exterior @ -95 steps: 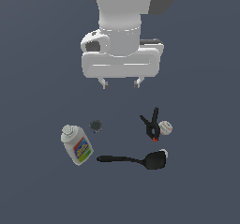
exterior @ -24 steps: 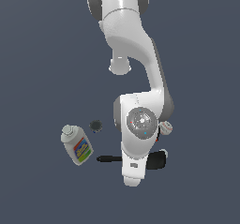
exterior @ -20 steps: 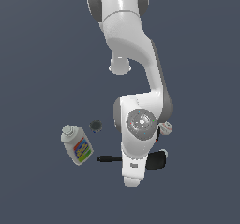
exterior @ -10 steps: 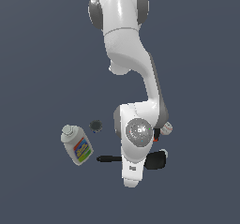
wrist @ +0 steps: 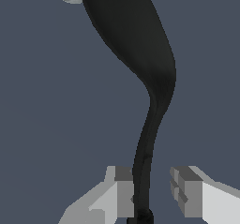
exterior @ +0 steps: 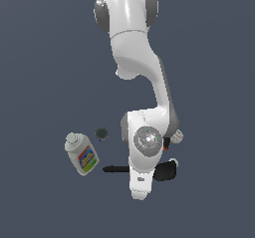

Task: Pick up a designated object from a clutter of objects.

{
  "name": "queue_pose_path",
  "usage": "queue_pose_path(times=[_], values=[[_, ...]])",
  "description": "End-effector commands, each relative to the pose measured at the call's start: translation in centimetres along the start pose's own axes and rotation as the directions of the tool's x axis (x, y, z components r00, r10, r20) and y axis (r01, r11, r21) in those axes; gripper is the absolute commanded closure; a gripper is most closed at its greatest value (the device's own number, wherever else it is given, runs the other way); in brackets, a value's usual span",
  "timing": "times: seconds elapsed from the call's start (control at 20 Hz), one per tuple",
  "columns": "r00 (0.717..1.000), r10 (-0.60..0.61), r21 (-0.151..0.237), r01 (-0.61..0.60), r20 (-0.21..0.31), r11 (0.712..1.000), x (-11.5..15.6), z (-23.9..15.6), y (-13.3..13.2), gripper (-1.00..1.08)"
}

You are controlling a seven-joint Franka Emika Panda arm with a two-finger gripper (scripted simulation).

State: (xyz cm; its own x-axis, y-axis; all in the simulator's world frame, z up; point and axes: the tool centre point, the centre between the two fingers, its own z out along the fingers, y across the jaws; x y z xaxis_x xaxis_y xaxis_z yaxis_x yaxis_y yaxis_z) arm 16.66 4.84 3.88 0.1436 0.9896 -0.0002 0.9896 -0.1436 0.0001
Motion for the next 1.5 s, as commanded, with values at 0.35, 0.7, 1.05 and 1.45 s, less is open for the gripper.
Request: queue_pose_path(times=[0.35,0.7,1.05,1.45], values=[[1.0,0.0,0.0,0.0,0.0,1.0,0.1,-0.2,-0.2,1.08],[1.0,0.0,0.0,0.0,0.0,1.0,0.6,-1.8,-1.4,1.08],[1.0,0.0,0.0,0.0,0.001,1.0,1.8,-5.2,-3.9,1.08],[1.0,0.0,-0.001,0.0,0.003,1.0,3.9,-11.1,-8.4,1.08]])
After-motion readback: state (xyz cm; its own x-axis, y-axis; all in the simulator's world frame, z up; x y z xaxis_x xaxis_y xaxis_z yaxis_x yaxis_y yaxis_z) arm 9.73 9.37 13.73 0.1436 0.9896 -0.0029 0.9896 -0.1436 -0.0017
